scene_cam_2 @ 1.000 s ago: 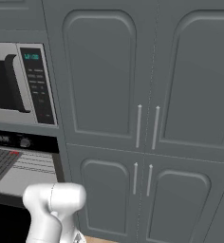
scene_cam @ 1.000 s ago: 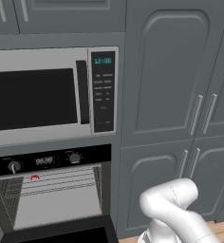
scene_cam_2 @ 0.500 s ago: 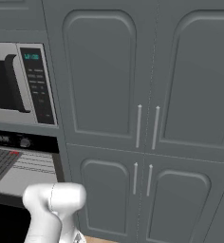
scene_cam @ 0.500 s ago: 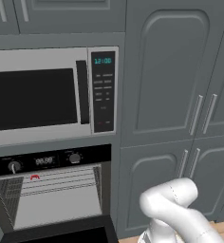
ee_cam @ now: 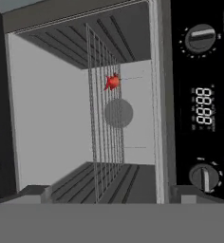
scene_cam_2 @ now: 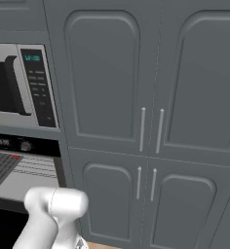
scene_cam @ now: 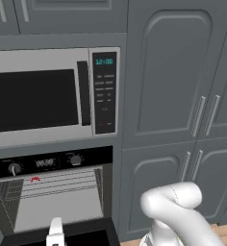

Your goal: Take the fish from the oven and place it on the plate on the counter.

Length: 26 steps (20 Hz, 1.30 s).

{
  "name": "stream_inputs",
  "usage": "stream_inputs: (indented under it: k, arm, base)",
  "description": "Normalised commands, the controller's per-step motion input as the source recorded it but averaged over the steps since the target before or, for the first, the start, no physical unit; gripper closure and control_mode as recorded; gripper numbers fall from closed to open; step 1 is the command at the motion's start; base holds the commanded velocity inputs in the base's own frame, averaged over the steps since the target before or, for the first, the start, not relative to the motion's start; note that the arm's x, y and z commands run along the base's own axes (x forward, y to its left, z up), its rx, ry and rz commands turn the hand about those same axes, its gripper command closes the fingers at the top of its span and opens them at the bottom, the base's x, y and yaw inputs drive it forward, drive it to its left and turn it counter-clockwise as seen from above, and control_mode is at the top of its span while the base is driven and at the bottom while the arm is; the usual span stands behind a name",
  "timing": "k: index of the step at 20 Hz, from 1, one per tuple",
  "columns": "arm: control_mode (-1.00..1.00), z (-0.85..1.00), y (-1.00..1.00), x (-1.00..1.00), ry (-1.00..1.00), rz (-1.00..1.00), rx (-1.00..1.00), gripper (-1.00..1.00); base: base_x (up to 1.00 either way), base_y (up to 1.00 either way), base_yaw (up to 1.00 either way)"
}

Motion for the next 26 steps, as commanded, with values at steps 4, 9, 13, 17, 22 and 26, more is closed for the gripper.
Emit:
stream_inputs:
  k: [4, 9, 13, 17, 22, 26]
  arm:
    - [-1.0, -0.03, -0.1, 1.0, 0.0, -0.05, 0.0, -1.0]
    - [-1.0, -0.33, 0.01, 0.7, 0.0, -0.07, -0.01, -1.0]
    - [-1.0, -0.48, 0.13, 0.39, 0.0, -0.08, -0.1, -1.0]
    - [-1.0, -0.53, 0.2, 0.47, 0.07, -0.01, -0.23, -1.0]
    - [-1.0, -0.6, 0.21, 0.71, 0.07, 0.05, -0.26, -1.0]
    - [-1.0, -0.61, 0.4, 0.91, 0.02, 0.23, -0.21, -1.0]
  base:
    - [0.0, 0.0, 0.0]
    - [0.0, 0.0, 0.0]
    - [0.0, 0.0, 0.0]
    - [0.0, 0.0, 0.0]
    - [0.0, 0.0, 0.0]
    - [0.0, 0.0, 0.0]
